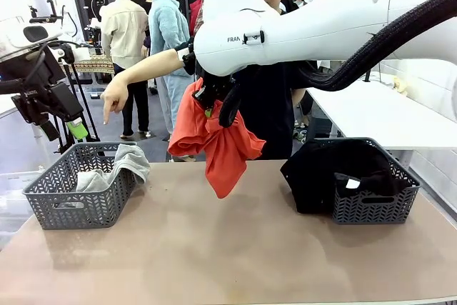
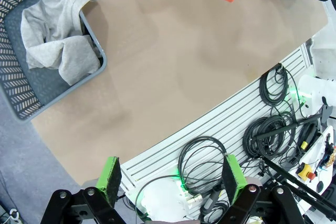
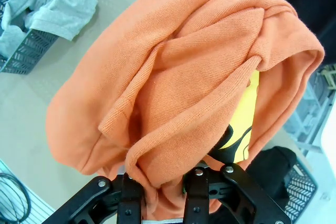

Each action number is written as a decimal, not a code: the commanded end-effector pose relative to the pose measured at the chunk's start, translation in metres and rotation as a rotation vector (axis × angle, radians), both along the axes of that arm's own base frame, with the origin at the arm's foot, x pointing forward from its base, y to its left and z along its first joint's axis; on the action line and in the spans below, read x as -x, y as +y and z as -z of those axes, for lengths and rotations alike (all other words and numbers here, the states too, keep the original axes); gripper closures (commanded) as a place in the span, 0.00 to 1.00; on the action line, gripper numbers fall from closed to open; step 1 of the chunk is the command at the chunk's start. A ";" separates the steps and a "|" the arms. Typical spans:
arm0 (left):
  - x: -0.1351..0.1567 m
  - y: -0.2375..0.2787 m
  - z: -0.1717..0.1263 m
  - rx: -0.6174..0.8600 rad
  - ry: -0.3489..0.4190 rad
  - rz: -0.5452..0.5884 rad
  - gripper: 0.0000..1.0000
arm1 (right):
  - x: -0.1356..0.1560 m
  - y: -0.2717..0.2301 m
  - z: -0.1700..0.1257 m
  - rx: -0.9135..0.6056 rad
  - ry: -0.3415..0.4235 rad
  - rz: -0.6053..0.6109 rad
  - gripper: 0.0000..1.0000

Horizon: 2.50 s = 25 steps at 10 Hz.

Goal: Sort the tops and bottoms.
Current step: Sort the clothes according to human instructions.

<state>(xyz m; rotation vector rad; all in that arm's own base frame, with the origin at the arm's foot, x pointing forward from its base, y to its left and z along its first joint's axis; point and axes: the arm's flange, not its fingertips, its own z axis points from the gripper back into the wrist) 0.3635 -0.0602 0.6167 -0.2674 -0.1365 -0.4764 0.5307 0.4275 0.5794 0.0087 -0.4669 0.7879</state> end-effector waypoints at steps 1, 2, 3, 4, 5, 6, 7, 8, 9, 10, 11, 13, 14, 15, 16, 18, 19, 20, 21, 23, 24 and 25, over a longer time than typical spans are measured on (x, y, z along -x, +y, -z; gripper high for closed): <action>-0.001 0.001 0.000 -0.009 -0.015 0.000 0.00 | 0.001 -0.001 -0.004 -0.002 -0.002 0.002 1.00; -0.001 0.001 0.000 -0.009 -0.015 0.000 0.00 | 0.001 -0.001 -0.004 -0.002 -0.002 0.002 1.00; -0.001 0.001 0.000 -0.009 -0.015 0.000 0.00 | 0.001 -0.001 -0.004 -0.002 -0.002 0.002 1.00; 0.000 0.000 0.000 0.000 0.000 0.000 0.00 | 0.001 -0.001 -0.004 -0.002 -0.002 0.002 1.00; 0.005 0.009 -0.003 -0.010 -0.013 -0.006 0.00 | 0.001 -0.001 -0.004 -0.002 -0.002 0.002 1.00; 0.010 0.016 -0.006 -0.019 -0.020 0.004 0.00 | 0.001 -0.001 -0.004 -0.002 -0.002 0.002 1.00; 0.013 0.026 -0.008 -0.019 -0.067 0.024 0.00 | 0.001 -0.001 -0.004 -0.002 -0.002 0.002 1.00; 0.016 0.039 -0.009 -0.035 -0.086 0.068 0.00 | 0.001 -0.001 -0.004 -0.002 -0.002 0.002 1.00; 0.020 0.054 -0.010 -0.056 -0.101 0.075 0.00 | 0.001 -0.001 -0.004 -0.002 -0.002 0.002 1.00; 0.027 0.073 -0.015 -0.075 -0.130 0.044 0.00 | 0.001 -0.001 -0.004 -0.002 -0.002 0.002 1.00; 0.030 0.091 -0.018 -0.053 -0.149 0.031 0.00 | 0.001 -0.001 -0.004 -0.002 -0.002 0.002 1.00; 0.027 0.117 -0.023 -0.016 -0.176 0.047 0.00 | 0.001 -0.001 -0.004 -0.002 -0.002 0.002 1.00; 0.029 0.127 -0.030 -0.027 -0.203 0.047 0.00 | 0.001 -0.001 -0.004 -0.002 -0.002 0.002 1.00; 0.030 0.133 -0.032 -0.040 -0.216 0.032 0.00 | 0.001 -0.001 -0.004 -0.002 -0.002 0.002 1.00; 0.029 0.137 -0.031 -0.041 -0.204 0.025 0.00 | 0.001 -0.001 -0.004 -0.002 -0.002 0.002 1.00; 0.030 0.129 -0.030 -0.011 -0.184 0.022 0.00 | -0.013 0.021 -0.001 -0.033 0.012 -0.094 1.00; 0.030 0.129 -0.030 -0.011 -0.184 0.022 0.00 | -0.028 0.054 -0.004 -0.041 0.025 -0.221 1.00; 0.030 0.129 -0.030 -0.011 -0.184 0.022 0.00 | -0.038 0.081 -0.012 -0.042 -0.015 -0.310 1.00; 0.030 0.129 -0.030 -0.011 -0.184 0.022 0.00 | -0.048 0.104 -0.025 -0.062 -0.081 -0.386 1.00; 0.030 0.129 -0.030 -0.011 -0.184 0.022 0.00 | -0.067 0.143 -0.038 -0.116 -0.149 -0.498 1.00; 0.030 0.129 -0.030 -0.011 -0.184 0.022 0.00 | -0.074 0.156 -0.037 -0.147 -0.163 -0.543 1.00; 0.030 0.129 -0.030 -0.011 -0.184 0.022 0.00 | -0.079 0.168 -0.039 -0.194 -0.182 -0.588 1.00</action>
